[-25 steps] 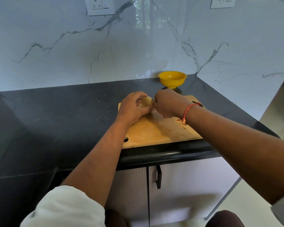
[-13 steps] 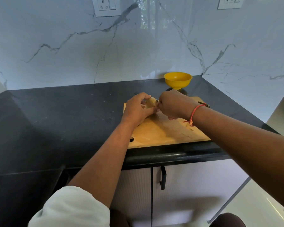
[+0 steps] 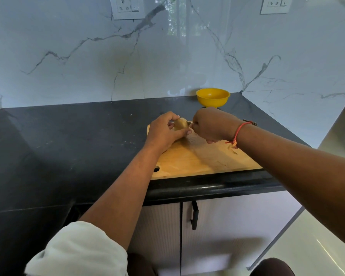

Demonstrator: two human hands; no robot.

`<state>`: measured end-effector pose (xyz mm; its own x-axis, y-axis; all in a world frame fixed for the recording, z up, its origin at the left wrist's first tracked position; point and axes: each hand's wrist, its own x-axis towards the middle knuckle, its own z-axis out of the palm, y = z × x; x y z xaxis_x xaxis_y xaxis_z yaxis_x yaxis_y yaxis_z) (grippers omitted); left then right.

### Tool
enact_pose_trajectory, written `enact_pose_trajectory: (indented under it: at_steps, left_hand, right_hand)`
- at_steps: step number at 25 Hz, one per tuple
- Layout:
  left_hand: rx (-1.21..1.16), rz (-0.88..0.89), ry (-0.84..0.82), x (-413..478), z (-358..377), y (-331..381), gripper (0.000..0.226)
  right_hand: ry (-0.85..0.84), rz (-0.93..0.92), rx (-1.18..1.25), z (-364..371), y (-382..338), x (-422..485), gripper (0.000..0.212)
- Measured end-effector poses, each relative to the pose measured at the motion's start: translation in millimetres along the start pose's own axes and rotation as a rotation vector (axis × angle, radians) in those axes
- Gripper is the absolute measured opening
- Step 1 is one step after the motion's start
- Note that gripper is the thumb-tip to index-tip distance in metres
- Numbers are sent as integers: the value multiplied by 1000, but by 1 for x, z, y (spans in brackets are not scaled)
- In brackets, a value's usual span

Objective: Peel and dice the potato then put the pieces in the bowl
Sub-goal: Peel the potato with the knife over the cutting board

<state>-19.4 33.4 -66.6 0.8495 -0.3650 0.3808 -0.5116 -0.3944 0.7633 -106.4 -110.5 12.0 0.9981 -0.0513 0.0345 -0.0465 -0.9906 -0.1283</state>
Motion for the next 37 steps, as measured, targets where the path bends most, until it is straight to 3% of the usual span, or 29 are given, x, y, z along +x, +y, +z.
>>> enact_pose_trajectory:
  at_steps: [8, 15, 26, 37]
  left_hand:
    - [6, 27, 12, 0, 0, -1, 53]
    - [45, 42, 31, -1, 1, 1, 51]
    - [52, 24, 39, -4, 1, 3, 53]
    - [71, 82, 43, 0, 1, 2, 51]
  right_hand:
    - [-62, 31, 25, 1, -9, 4, 23]
    - [-126, -141, -365, -1, -9, 6, 25]
    - [-146, -174, -442, -4, -1, 11, 23]
    - [-167, -377, -716, 0, 8, 24, 38]
